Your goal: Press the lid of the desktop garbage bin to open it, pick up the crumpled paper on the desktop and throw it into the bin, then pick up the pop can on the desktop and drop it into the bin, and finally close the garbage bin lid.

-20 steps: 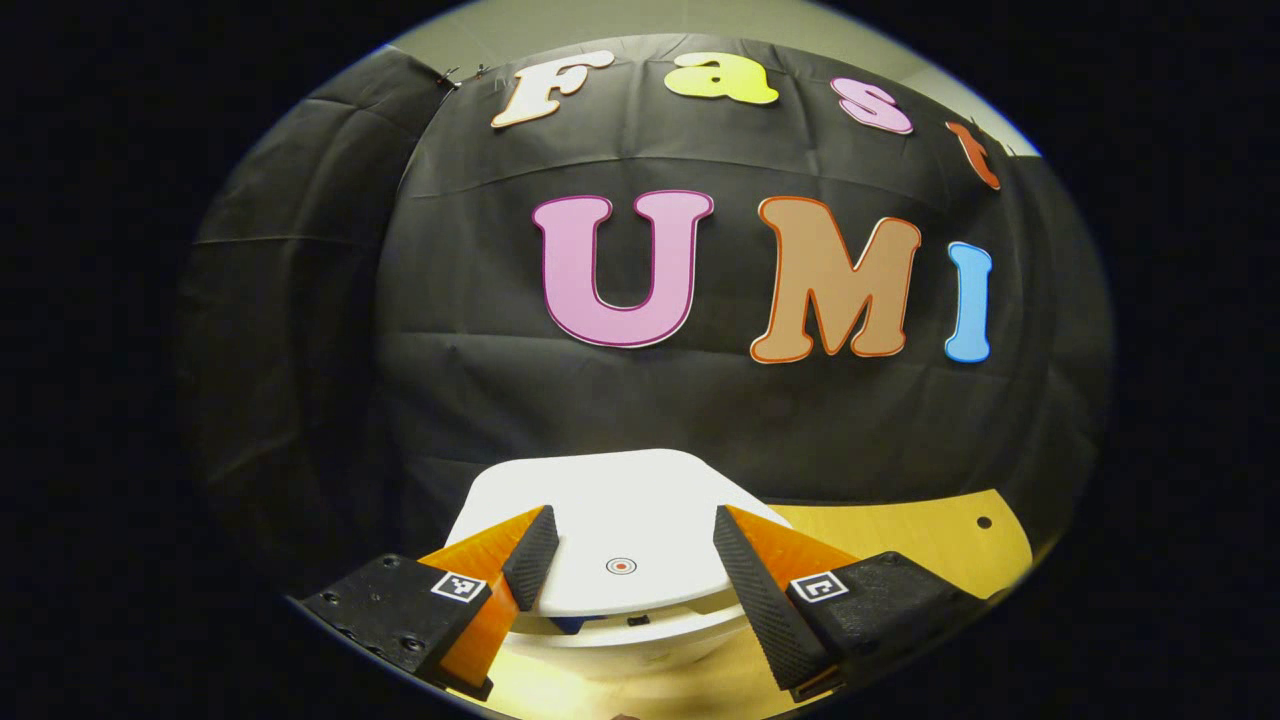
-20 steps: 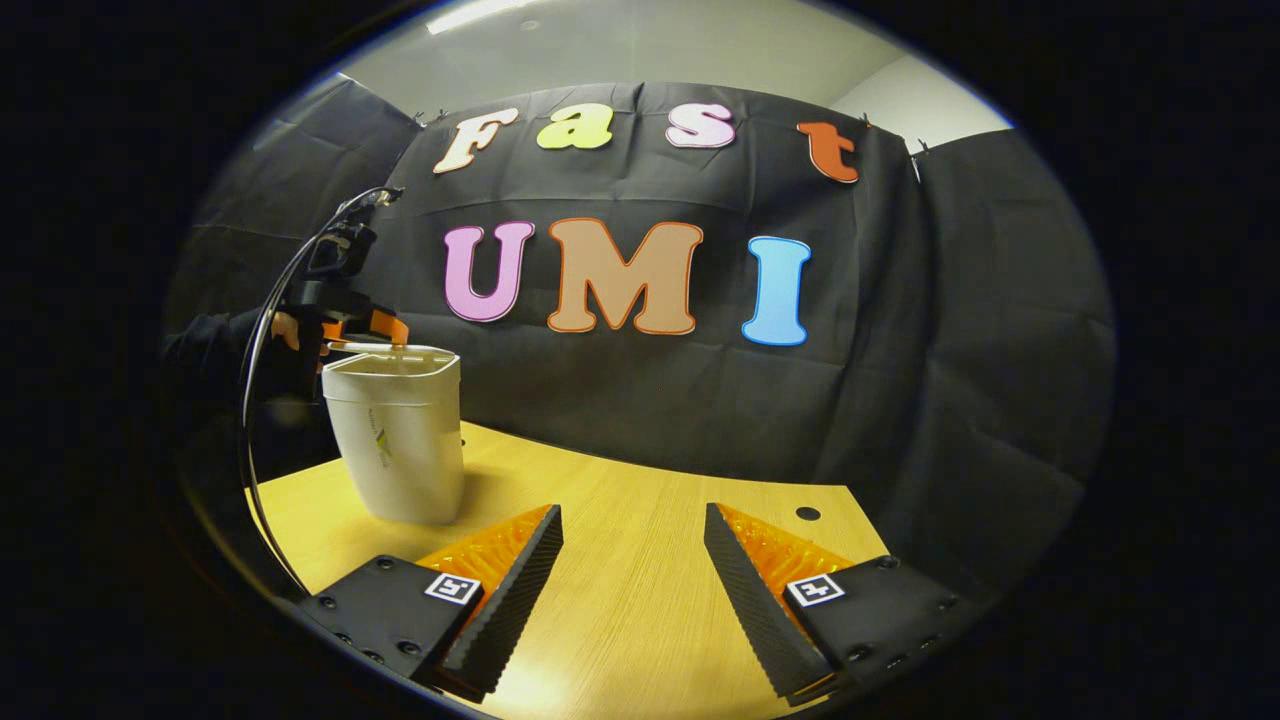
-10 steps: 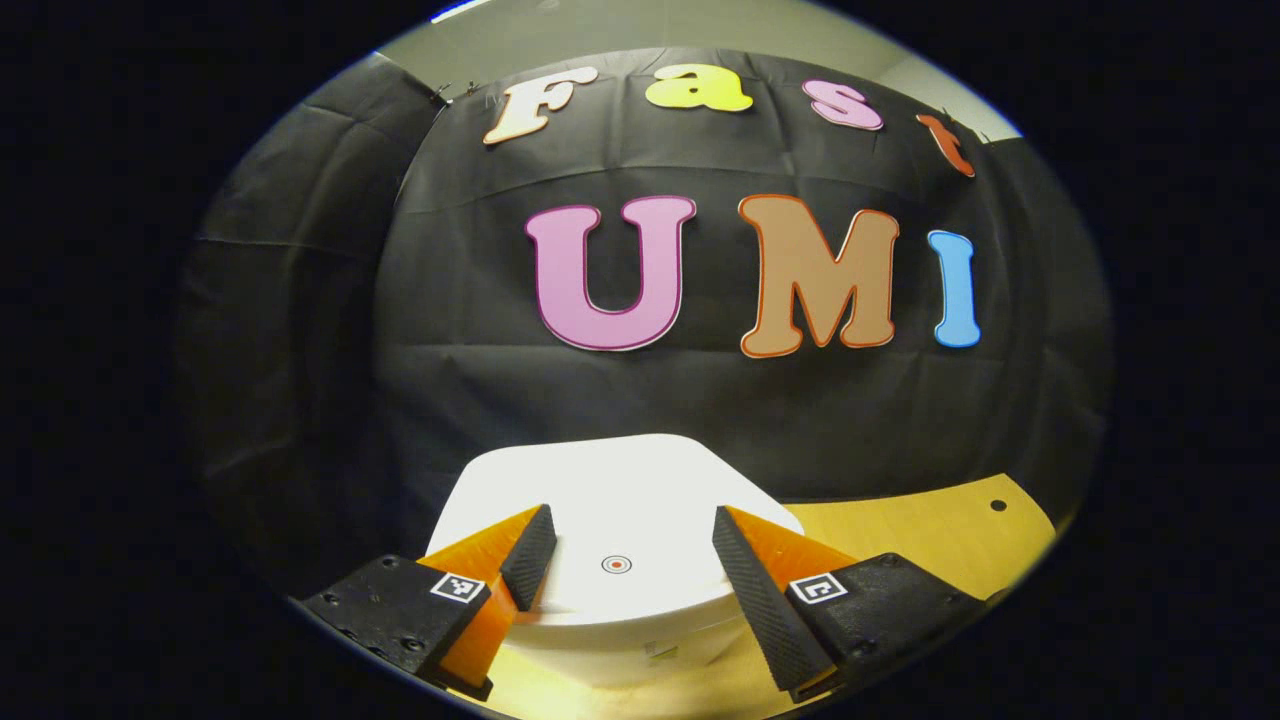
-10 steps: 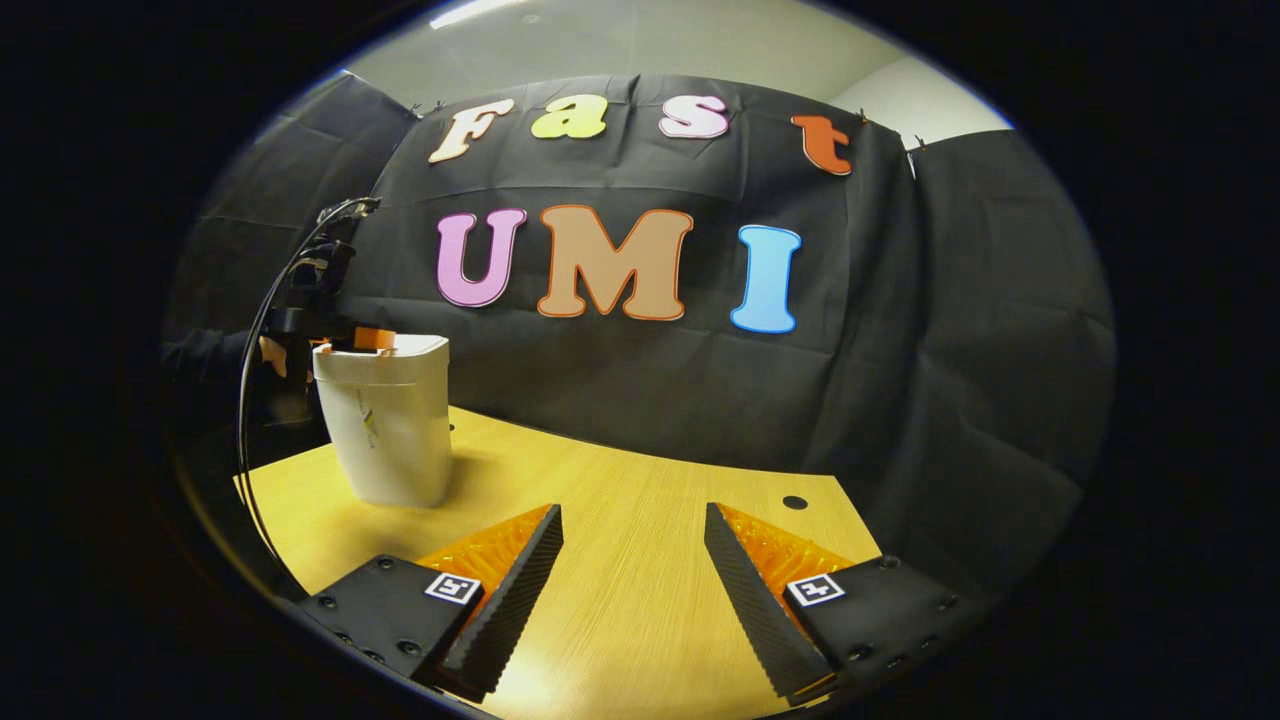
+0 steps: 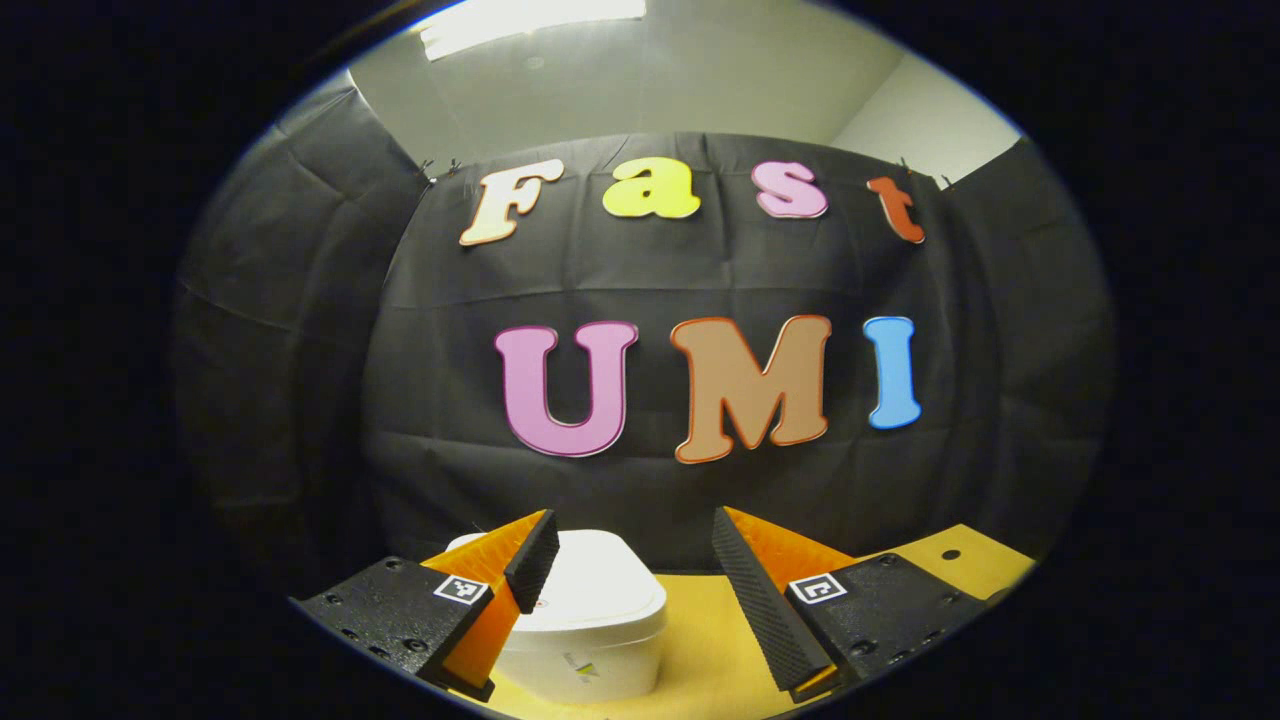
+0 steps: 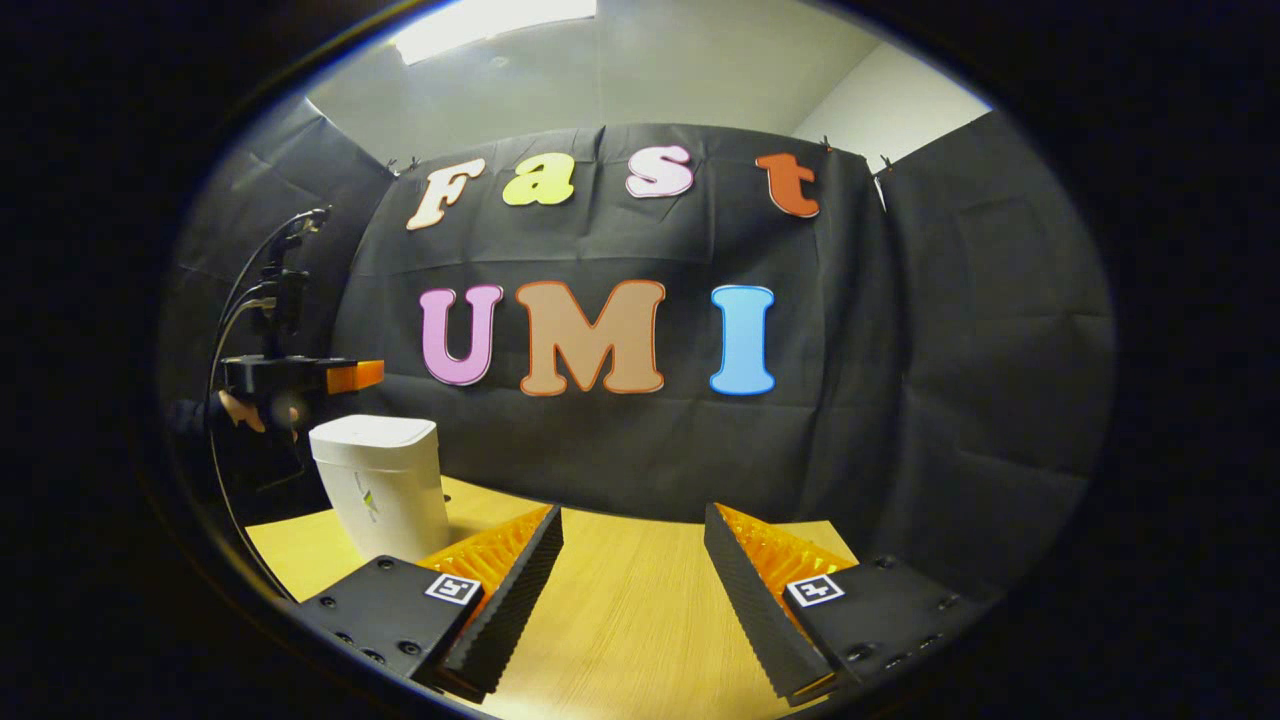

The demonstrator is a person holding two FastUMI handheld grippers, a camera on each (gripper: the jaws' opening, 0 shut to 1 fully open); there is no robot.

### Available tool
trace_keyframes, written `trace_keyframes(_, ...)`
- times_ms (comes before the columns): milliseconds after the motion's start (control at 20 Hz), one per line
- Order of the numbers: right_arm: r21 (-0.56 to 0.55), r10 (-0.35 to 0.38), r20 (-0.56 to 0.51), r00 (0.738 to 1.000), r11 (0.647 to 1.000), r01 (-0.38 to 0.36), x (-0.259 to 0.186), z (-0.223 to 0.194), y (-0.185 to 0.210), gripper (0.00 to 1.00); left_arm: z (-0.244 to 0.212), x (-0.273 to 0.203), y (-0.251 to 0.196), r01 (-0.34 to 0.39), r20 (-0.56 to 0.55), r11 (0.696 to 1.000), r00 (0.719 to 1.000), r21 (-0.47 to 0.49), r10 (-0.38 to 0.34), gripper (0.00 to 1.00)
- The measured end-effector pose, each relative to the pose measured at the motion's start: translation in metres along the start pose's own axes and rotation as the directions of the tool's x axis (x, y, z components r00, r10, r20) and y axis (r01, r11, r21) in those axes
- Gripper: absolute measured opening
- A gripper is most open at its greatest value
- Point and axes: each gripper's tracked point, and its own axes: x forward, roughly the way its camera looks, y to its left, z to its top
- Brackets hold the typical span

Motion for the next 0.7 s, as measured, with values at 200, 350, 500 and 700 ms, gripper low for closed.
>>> trace_keyframes(200,-0.009,-0.018,0.03,0.999,1.0,0.018,-0.001,0.012,-0.011,0.95,0.002,-0.051,-0.048,0.067,0.031,0.998,0.997,-0.021,-0.066,0.94)
trace_keyframes(350,0.007,-0.049,0.029,0.998,0.999,0.049,-0.004,0.006,-0.006,0.99,-0.011,-0.072,-0.062,0.098,0.012,0.995,0.995,-0.021,-0.098,0.94)
trace_keyframes(500,0.011,-0.067,0.024,0.997,0.998,0.067,-0.007,0.003,0.003,0.99,-0.021,-0.082,-0.07,0.133,-0.016,0.99,0.991,-0.051,-0.134,0.94)
trace_keyframes(700,0.002,-0.072,0.033,0.997,0.997,0.072,-0.009,0.007,0.014,0.99,-0.035,-0.08,-0.069,0.144,-0.06,0.982,0.986,-0.123,-0.153,0.99)
